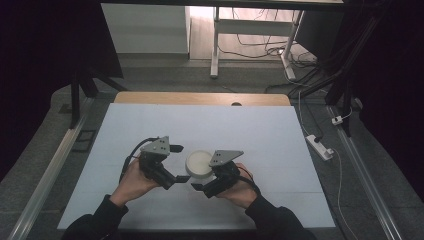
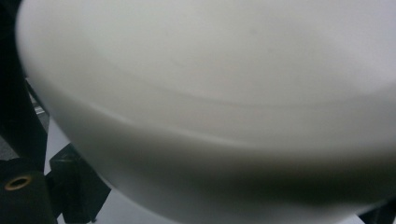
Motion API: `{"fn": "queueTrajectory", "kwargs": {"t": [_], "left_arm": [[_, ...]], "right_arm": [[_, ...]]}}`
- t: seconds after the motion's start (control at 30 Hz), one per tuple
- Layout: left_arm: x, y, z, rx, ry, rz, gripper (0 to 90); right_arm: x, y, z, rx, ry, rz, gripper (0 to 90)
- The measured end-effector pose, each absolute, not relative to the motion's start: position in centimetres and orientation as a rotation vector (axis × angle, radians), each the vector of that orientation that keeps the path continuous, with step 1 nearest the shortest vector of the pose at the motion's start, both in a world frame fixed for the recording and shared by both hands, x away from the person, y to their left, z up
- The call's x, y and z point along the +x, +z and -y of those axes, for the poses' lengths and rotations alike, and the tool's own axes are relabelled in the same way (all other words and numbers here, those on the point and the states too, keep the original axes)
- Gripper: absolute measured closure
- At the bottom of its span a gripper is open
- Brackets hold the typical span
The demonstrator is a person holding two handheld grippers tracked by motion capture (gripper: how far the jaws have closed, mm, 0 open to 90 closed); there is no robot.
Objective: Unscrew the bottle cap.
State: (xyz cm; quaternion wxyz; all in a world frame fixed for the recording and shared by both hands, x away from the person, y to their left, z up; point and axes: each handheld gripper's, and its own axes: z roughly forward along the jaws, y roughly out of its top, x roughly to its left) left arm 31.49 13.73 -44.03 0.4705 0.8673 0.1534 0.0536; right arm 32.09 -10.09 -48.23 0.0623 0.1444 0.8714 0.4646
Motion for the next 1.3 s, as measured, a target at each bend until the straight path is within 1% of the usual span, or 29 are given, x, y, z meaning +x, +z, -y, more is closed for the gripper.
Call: {"fn": "queueTrajectory", "kwargs": {"t": [0.13,0.43,0.53,0.6,0.8,1.07,1.27,1.3], "left_arm": [[32.2,-44.1,-12.5,2.123,0.082,-0.335,0.0],[33.0,-44.2,-10.8,2.133,0.018,-0.251,0.0],[33.1,-44.3,-10.5,2.134,0.01,-0.241,2.8],[33.2,-44.3,-10.5,2.13,0.001,-0.224,6.8],[33.2,-44.3,-10.7,2.125,0.001,-0.218,7.7],[32.9,-44.3,-10.5,2.124,0.038,-0.283,8.0],[32.2,-44.2,-10.0,2.123,0.098,-0.369,8.1],[31.9,-44.1,-9.8,2.119,0.12,-0.406,8.0]], "right_arm": [[32.1,-48.3,9.9,0.422,1.4,-2.644,7.3],[32.0,-48.4,9.8,0.401,1.402,-2.655,7.2],[32.0,-48.4,9.8,0.389,1.408,-2.662,7.2],[32.0,-48.4,9.8,0.379,1.407,-2.666,7.2],[32.0,-48.4,9.8,0.379,1.408,-2.671,7.3],[32.1,-48.5,9.8,0.408,1.4,-2.662,7.3],[32.1,-48.5,9.8,0.436,1.384,-2.639,7.3],[32.2,-48.5,9.8,0.438,1.381,-2.634,7.3]]}}
